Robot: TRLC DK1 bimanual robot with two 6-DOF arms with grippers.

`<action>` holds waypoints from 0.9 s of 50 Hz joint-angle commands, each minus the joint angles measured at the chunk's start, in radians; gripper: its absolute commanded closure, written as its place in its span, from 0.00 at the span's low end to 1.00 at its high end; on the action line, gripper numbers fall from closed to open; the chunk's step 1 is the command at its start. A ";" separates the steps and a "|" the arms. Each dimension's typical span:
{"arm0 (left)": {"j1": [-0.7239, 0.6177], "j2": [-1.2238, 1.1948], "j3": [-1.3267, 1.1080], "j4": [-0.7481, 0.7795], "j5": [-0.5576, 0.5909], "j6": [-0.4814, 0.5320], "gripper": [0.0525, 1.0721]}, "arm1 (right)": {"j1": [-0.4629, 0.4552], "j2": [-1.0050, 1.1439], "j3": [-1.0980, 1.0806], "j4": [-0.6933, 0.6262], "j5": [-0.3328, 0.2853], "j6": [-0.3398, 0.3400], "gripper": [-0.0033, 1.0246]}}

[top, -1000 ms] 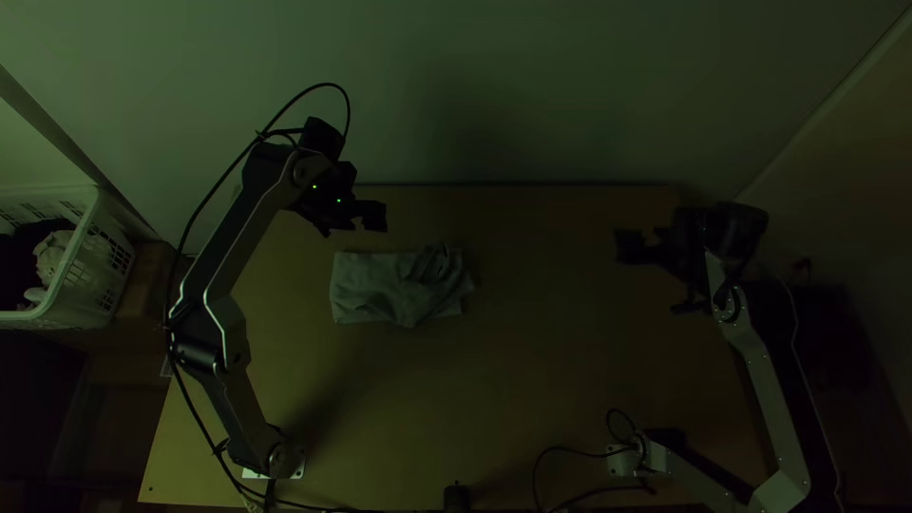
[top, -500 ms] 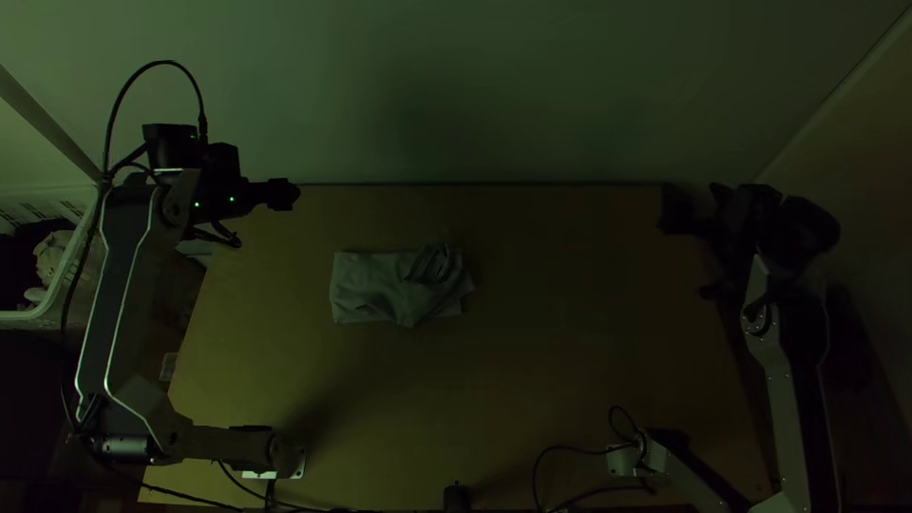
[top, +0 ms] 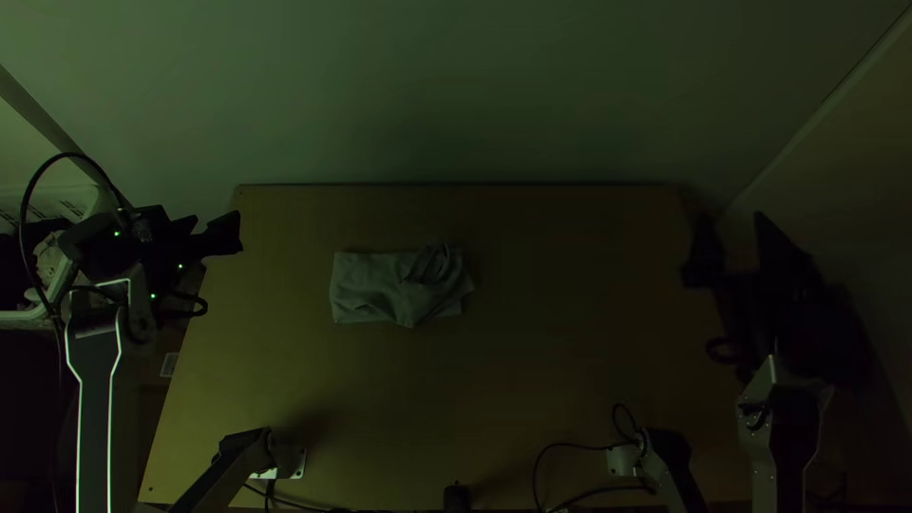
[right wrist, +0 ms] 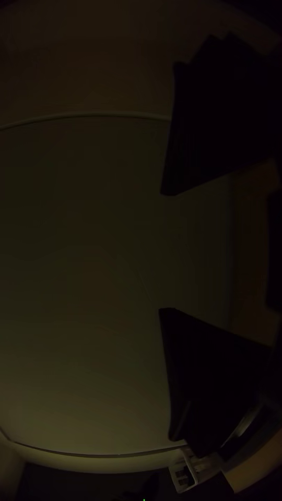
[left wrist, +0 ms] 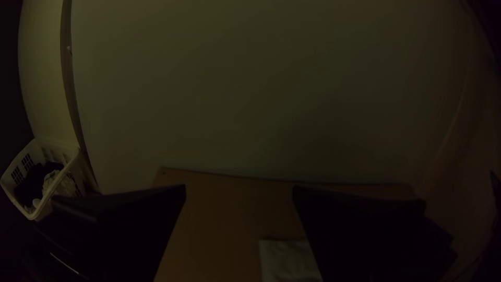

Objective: Fold the t-shirt

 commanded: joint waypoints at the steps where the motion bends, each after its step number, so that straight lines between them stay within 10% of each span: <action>1: 0.018 -0.097 -0.114 0.073 -0.005 0.002 0.04 | -0.001 -0.143 -0.126 0.126 0.002 0.007 0.04; 26: 0.048 -0.594 -0.710 0.572 -0.021 -0.014 0.04 | -0.021 -0.501 -0.459 0.153 0.007 0.006 0.04; 45: 0.048 -0.860 -0.996 0.681 -0.019 0.009 0.04 | -0.039 -0.634 -0.702 0.205 0.009 0.030 0.04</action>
